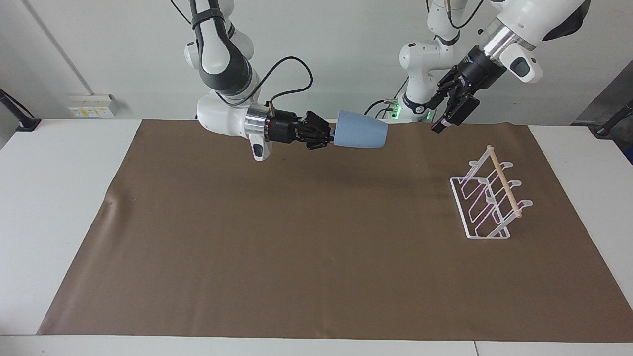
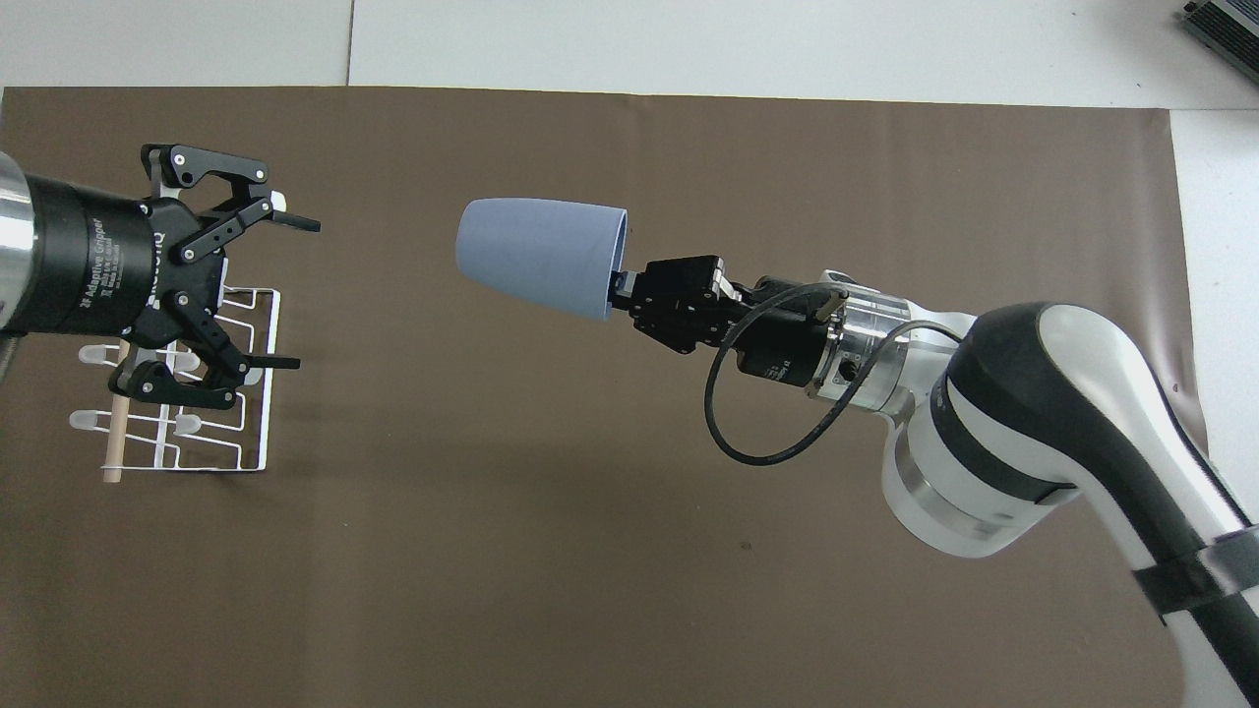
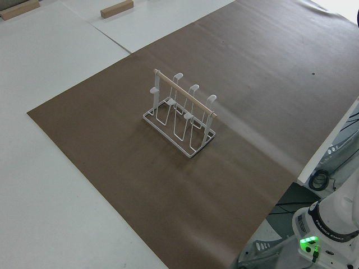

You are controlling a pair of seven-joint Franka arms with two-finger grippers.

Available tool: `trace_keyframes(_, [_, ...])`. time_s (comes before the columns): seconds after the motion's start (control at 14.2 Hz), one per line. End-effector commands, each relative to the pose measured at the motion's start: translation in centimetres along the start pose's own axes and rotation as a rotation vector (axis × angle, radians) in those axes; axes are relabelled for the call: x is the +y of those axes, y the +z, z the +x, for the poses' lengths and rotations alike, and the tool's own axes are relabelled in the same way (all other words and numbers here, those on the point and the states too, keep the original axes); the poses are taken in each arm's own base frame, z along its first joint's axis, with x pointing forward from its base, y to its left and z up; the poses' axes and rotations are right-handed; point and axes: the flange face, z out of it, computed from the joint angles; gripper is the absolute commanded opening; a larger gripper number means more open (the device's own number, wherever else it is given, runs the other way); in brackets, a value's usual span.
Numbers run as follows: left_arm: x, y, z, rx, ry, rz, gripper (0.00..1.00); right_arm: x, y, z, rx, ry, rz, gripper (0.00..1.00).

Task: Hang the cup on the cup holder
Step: 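Close the left gripper around the cup body held by the right gripper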

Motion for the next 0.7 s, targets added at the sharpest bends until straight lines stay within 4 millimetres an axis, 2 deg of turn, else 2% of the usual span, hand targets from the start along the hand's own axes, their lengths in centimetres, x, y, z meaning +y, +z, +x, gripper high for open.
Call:
trace_keyframes(0.0, [1.1,-0.1,-2.3,-0.045,-0.153,-0.062,1.0,0.2,0.1,-1.2,-0.015,-0.036,-0.043,0.0])
trace_keyframes(0.07, [1.3,0.4,-2.9,-0.073,-0.188,-0.064,1.0,0.5,0.1,-1.3,-0.023,-0.036,-0.065,0.0])
trace_keyframes(0.21, [1.2,1.2,-5.5,-0.099,-0.197,-0.087,1.0,0.5,0.2,-1.3,-0.026,-0.029,-0.071,0.0])
trace_keyframes(0.35, [1.1,2.0,-6.6,-0.106,-0.218,-0.098,1.0,0.5,0.2,-1.3,-0.025,-0.029,-0.071,0.0])
trace_keyframes(0.49, [1.0,2.7,-6.9,-0.106,-0.218,-0.099,1.0,0.6,0.1,-1.3,-0.023,-0.029,-0.072,0.0])
trace_keyframes(0.63, [0.3,4.1,-8.3,-0.103,-0.214,-0.092,1.0,0.6,0.2,-1.4,-0.026,-0.031,-0.072,0.0])
